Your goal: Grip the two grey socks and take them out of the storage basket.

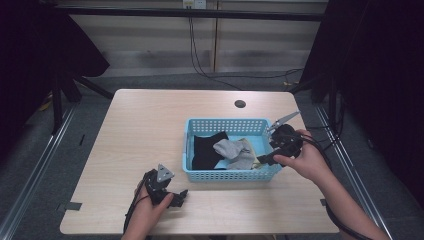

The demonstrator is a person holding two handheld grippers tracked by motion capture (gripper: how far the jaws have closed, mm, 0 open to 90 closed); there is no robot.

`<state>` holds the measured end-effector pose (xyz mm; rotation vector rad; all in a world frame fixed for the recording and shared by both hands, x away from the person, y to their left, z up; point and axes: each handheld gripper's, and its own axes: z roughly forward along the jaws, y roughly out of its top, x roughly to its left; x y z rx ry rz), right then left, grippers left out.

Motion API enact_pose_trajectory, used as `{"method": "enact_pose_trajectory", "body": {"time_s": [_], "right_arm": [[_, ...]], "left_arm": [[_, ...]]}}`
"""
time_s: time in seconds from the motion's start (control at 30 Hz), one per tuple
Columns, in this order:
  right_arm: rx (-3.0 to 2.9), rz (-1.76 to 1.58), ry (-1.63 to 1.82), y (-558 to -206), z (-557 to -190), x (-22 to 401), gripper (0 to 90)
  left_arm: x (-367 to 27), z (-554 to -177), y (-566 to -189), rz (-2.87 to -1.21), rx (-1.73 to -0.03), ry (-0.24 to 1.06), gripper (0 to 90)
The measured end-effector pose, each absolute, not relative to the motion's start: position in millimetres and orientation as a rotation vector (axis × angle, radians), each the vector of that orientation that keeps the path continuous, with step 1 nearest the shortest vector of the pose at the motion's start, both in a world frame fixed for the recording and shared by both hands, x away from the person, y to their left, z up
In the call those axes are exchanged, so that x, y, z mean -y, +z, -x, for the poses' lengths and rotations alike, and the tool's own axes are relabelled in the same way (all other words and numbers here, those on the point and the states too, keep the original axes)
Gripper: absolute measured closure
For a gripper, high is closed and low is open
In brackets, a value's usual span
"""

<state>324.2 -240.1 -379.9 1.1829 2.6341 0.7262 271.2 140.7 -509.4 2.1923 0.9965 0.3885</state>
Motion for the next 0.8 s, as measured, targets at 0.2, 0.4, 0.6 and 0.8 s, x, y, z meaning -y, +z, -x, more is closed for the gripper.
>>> {"method": "enact_pose_trajectory", "body": {"time_s": [0.2, 0.4, 0.6, 0.8], "right_arm": [[-2.651, -1.221, 0.72, -392, -342, 231, 24.4], [-2.68, -1.224, 0.676, -404, -354, 223, 27.0], [-2.699, -1.203, 0.654, -411, -361, 213, 28.7], [-2.727, -1.181, 0.637, -423, -370, 198, 29.5]], "left_arm": [[-141, -271, -509, -2.193, -0.996, 0.388, 0.0], [-141, -271, -509, -2.194, -0.995, 0.386, 0.0], [-140, -271, -510, -2.189, -0.999, 0.386, 0.0], [-140, -271, -510, -2.188, -0.999, 0.386, 0.0]]}}
